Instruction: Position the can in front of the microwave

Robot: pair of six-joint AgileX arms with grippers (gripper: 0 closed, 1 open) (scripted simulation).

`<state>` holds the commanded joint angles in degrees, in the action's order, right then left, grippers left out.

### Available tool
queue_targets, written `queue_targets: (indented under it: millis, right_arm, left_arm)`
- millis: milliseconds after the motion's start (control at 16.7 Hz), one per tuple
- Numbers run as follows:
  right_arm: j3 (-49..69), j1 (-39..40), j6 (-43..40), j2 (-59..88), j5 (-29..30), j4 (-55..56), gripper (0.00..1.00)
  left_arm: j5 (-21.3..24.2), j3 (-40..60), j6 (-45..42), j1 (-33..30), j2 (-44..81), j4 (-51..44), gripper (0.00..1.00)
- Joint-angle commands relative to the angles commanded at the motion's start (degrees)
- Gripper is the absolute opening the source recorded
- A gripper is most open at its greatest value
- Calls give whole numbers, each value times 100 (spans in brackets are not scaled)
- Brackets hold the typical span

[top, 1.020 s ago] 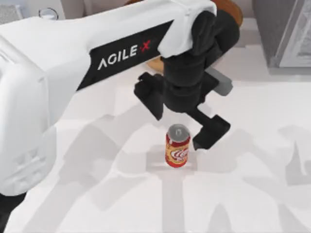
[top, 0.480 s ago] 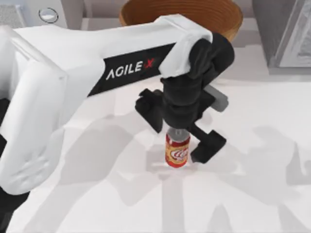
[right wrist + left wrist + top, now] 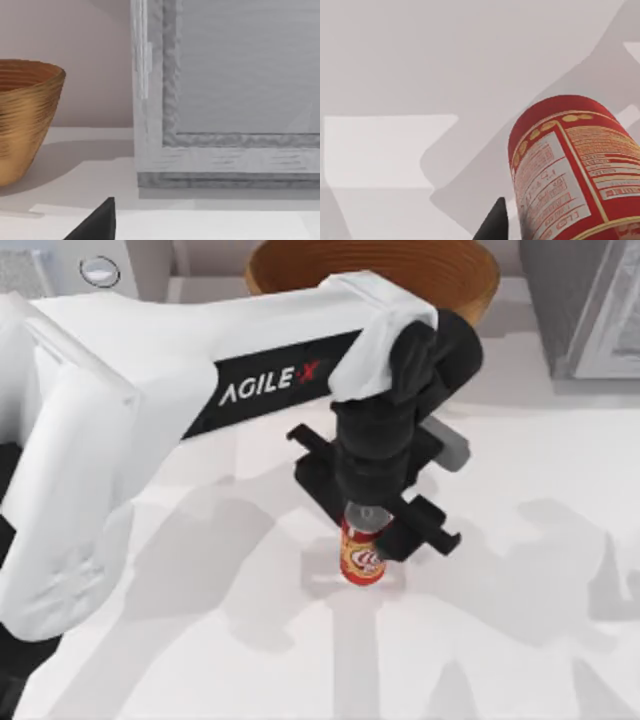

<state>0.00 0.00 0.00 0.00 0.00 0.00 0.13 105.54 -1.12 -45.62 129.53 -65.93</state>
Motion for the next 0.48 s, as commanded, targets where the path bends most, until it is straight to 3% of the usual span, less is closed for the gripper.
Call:
queue_targets:
  millis: [300,480]
  right_arm:
    - [0,0,0,0,0,0,100]
    - [0,0,0,0,0,0,100]
  left_arm:
    - [0,0,0,0,0,0,2]
    - [0,0,0,0,0,0,0]
